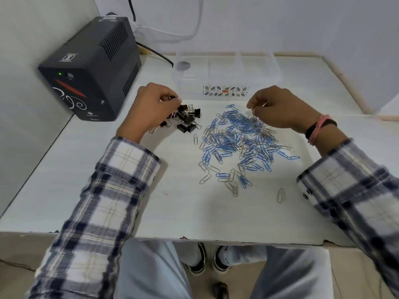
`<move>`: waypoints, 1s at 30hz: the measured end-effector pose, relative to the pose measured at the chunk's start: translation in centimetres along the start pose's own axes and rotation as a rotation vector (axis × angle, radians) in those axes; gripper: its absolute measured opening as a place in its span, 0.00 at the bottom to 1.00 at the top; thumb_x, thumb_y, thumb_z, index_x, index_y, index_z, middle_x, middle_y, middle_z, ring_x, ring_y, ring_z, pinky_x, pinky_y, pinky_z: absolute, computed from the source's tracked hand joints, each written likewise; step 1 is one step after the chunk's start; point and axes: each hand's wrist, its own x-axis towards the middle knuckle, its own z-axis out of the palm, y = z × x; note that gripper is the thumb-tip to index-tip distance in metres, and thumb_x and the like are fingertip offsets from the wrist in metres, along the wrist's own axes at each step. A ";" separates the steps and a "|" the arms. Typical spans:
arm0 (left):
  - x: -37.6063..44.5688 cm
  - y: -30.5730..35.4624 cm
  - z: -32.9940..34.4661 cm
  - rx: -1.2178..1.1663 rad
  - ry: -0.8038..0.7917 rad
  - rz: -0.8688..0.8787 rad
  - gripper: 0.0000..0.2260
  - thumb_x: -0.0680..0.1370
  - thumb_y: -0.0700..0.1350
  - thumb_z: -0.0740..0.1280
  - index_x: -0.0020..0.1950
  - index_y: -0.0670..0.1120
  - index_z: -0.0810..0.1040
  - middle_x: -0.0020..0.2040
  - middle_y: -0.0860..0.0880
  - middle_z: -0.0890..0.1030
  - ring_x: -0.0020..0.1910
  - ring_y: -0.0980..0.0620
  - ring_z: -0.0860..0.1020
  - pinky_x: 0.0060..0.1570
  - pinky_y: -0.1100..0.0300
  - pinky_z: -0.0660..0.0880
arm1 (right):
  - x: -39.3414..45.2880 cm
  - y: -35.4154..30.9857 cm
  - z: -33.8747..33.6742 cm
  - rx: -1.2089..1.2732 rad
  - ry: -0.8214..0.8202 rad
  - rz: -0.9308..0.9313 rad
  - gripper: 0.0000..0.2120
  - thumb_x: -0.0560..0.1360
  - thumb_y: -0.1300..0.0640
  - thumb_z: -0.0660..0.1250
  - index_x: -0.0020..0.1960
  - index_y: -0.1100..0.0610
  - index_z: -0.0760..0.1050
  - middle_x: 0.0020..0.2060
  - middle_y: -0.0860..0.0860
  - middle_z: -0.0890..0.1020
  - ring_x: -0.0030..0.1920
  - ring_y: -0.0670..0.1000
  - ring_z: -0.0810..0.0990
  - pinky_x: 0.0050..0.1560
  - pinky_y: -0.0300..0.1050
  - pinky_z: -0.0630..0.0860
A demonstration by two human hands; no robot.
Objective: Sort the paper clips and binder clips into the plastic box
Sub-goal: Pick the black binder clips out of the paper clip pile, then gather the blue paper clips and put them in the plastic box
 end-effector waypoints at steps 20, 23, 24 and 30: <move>-2.0 4.5 2.8 0.054 -0.182 0.146 0.13 0.79 0.39 0.66 0.61 0.46 0.84 0.55 0.48 0.85 0.47 0.54 0.83 0.49 0.64 0.77 | -0.6 -1.7 0.4 -0.191 -0.280 -0.151 0.23 0.78 0.67 0.58 0.68 0.51 0.77 0.69 0.54 0.77 0.67 0.55 0.75 0.67 0.53 0.72; -3.3 6.8 3.6 0.317 -0.456 0.260 0.17 0.80 0.41 0.66 0.69 0.44 0.79 0.65 0.44 0.81 0.60 0.47 0.80 0.55 0.62 0.71 | -2.1 -1.6 -0.8 -0.123 -0.384 -0.158 0.21 0.78 0.64 0.63 0.66 0.47 0.78 0.64 0.48 0.79 0.64 0.51 0.77 0.67 0.53 0.73; -3.6 7.4 3.2 0.373 -0.517 0.285 0.20 0.80 0.45 0.68 0.72 0.45 0.77 0.68 0.45 0.79 0.61 0.48 0.78 0.55 0.62 0.70 | -2.6 -1.6 -1.6 -0.094 -0.390 -0.161 0.18 0.79 0.59 0.67 0.66 0.45 0.78 0.63 0.46 0.79 0.63 0.49 0.78 0.67 0.52 0.74; -5.8 7.8 0.6 0.596 -0.839 0.154 0.58 0.59 0.67 0.81 0.81 0.53 0.55 0.71 0.51 0.63 0.64 0.48 0.74 0.64 0.46 0.75 | -5.9 -0.4 -5.1 -0.366 -0.598 0.005 0.48 0.54 0.34 0.83 0.67 0.37 0.62 0.58 0.40 0.73 0.56 0.48 0.78 0.55 0.47 0.76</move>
